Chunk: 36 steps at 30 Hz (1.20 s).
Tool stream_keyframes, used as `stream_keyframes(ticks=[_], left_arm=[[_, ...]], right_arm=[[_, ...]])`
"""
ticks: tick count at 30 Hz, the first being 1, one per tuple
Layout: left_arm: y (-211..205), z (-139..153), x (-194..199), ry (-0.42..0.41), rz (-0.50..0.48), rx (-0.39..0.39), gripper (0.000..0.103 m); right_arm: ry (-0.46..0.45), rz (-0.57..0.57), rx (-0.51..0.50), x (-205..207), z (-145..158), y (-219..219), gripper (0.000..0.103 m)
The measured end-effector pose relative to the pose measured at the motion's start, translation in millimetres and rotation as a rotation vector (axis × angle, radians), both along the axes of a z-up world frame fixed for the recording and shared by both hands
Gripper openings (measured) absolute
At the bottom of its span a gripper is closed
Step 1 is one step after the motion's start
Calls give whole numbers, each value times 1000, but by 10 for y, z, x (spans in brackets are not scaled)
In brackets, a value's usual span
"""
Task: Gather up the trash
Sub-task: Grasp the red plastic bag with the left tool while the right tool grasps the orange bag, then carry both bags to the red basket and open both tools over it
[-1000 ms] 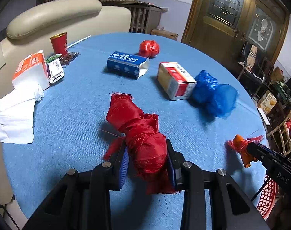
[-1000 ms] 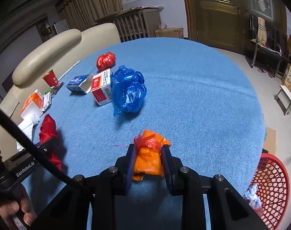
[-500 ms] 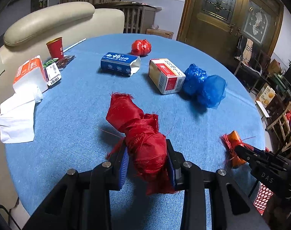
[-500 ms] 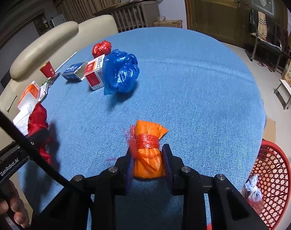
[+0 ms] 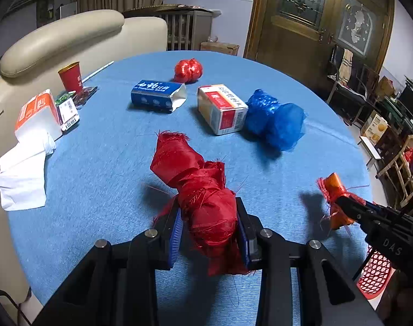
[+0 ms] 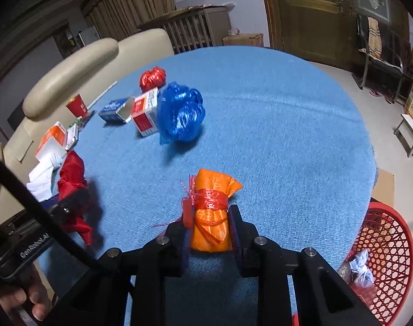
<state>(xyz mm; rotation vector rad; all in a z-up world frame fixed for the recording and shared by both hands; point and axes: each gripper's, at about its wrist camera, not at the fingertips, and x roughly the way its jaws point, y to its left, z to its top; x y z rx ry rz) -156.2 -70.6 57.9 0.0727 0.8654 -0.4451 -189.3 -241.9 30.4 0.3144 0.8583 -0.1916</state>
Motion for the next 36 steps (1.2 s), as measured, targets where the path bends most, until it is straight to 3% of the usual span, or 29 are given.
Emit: stream_keyframes(ticks=[12, 36], left_arm=[[-287, 66, -179, -6, -64, 21, 37], [-1107, 216, -742, -61, -276, 71, 37]], right_arm=[[-90, -39, 27, -326, 304, -121, 27], [-155, -217, 19, -1289, 488, -873, 27]])
